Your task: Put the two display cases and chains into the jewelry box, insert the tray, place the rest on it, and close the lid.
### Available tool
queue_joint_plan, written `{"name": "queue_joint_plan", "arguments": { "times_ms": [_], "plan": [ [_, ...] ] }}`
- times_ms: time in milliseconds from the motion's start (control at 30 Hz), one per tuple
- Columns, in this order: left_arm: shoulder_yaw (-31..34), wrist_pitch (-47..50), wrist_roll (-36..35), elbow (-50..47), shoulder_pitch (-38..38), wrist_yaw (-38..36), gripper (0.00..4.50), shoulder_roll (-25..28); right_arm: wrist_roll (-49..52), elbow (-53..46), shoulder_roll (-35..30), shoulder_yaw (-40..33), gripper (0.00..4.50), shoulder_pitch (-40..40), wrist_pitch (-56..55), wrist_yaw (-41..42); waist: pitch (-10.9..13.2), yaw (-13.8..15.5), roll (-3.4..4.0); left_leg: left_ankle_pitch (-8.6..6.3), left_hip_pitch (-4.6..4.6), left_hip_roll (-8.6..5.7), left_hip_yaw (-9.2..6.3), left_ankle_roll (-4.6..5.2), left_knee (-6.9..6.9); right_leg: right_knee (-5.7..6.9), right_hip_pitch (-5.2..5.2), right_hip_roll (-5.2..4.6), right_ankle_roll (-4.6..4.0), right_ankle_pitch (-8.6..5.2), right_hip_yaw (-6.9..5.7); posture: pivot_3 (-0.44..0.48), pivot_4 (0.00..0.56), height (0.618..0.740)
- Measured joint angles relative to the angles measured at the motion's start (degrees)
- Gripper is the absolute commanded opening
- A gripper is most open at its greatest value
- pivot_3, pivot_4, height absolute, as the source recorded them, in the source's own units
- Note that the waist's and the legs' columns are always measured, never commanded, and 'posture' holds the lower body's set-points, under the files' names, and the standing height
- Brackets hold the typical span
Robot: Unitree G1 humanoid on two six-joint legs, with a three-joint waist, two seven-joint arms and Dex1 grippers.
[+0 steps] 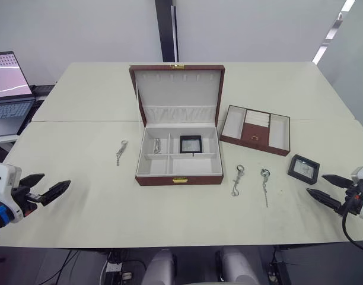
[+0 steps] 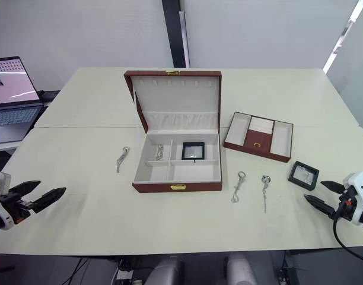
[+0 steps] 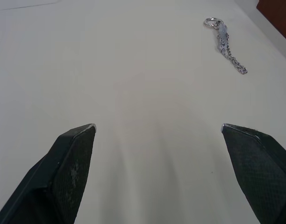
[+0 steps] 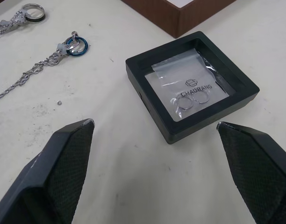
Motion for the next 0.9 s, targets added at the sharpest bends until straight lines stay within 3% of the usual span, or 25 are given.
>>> {"name": "queue_joint_plan", "arguments": {
  "times_ms": [267,500,900],
  "plan": [
    [-0.3,0.7,-0.2,-1.5,-0.7,0.5,4.47,-0.7,2.8,-4.1,0.2,-0.1,4.50,-0.5,2.8,0.3,0.0,0.0,0.01,0.00,0.00,0.01,-0.01,0.00,0.00,0.02,0.00,0.00,0.00,0.00,0.01,0.000,0.150,0.740],
    [-2.7,6.0,-2.5,-6.9,-6.6,6.7,4.47,-6.6,10.3,-24.7,2.6,5.5,4.50,-5.9,11.3,-2.0,0.0,0.0,0.00,-0.01,-0.04,0.42,-0.05,-0.02,0.05,0.06,-0.01,0.05,0.01,0.00,-0.05,0.000,0.150,0.740],
    [-12.0,7.9,-0.3,-10.1,-18.4,21.5,4.47,-18.1,13.4,-36.9,4.8,16.2,4.50,-17.1,17.7,-7.0,0.0,0.2,-0.04,-0.01,-0.05,0.41,-0.05,-0.04,0.09,0.06,-0.03,0.08,0.02,0.02,-0.06,0.000,0.150,0.740]
  ]
}}
